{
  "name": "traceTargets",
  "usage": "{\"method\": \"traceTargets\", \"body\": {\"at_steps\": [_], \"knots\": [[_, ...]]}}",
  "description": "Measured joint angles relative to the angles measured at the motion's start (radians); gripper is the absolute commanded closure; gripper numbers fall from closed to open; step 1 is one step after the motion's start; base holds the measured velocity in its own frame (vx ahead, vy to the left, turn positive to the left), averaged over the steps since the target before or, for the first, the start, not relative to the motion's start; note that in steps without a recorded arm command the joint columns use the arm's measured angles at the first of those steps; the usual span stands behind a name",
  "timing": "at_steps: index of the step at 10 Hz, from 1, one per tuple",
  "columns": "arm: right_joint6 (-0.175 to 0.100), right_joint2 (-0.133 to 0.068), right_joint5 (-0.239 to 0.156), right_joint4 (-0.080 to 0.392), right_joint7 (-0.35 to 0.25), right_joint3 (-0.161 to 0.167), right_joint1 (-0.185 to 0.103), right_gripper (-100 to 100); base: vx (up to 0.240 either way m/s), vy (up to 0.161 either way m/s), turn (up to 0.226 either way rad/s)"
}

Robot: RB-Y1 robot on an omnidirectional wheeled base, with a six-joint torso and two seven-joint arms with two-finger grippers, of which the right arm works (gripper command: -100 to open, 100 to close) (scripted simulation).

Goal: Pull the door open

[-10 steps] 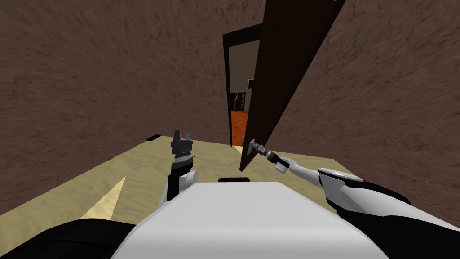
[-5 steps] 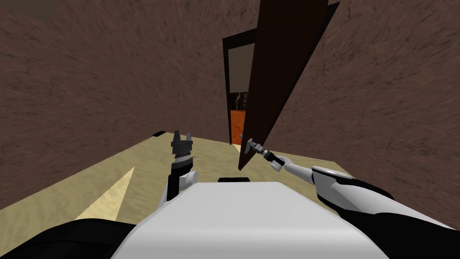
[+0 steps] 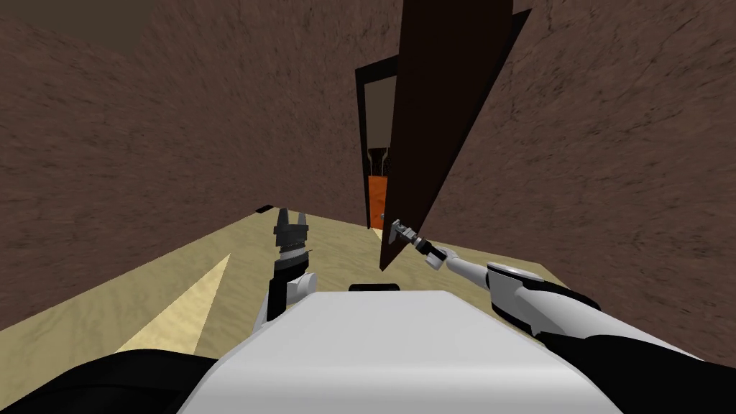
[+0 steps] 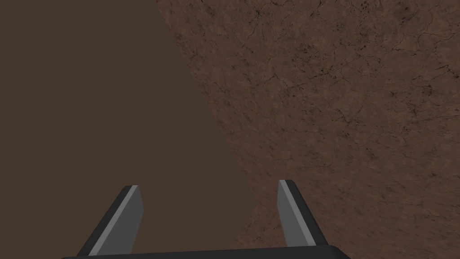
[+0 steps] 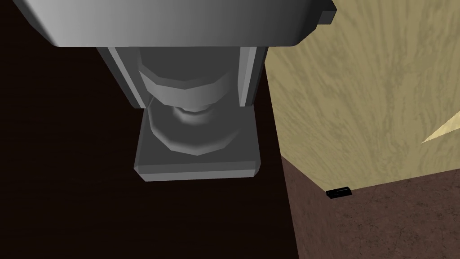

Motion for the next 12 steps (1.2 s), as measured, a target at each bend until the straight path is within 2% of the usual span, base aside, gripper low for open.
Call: {"method": "traceTargets", "body": {"at_steps": [1, 2, 4, 6, 7, 9, 10, 11, 12], "knots": [[0.012, 0.023, -0.001, 0.017, 0.007, -0.008, -0.011, 100, -0.100, -0.134, 0.095], [0.029, 0.031, -0.004, 0.010, 0.019, -0.015, -0.013, 100, -0.099, -0.133, 0.097], [0.056, 0.063, -0.008, 0.024, 0.034, -0.028, -0.030, 100, -0.116, -0.157, 0.111], [0.099, 0.097, -0.015, 0.020, 0.061, -0.047, -0.045, 100, -0.117, -0.179, 0.138], [0.121, 0.101, -0.019, 0.003, 0.076, -0.056, -0.045, 100, -0.062, -0.089, 0.072], [0.133, 0.130, -0.017, 0.031, 0.082, -0.059, -0.059, 100, -0.067, -0.093, 0.083], [0.155, 0.133, -0.023, 0.012, 0.094, -0.071, -0.058, 100, -0.056, -0.104, 0.062], [0.160, 0.151, -0.022, 0.029, 0.100, -0.073, -0.068, 100, -0.057, -0.096, 0.086], [0.165, 0.161, -0.022, 0.037, 0.098, -0.074, -0.076, 100, -0.061, -0.103, 0.079]]}}
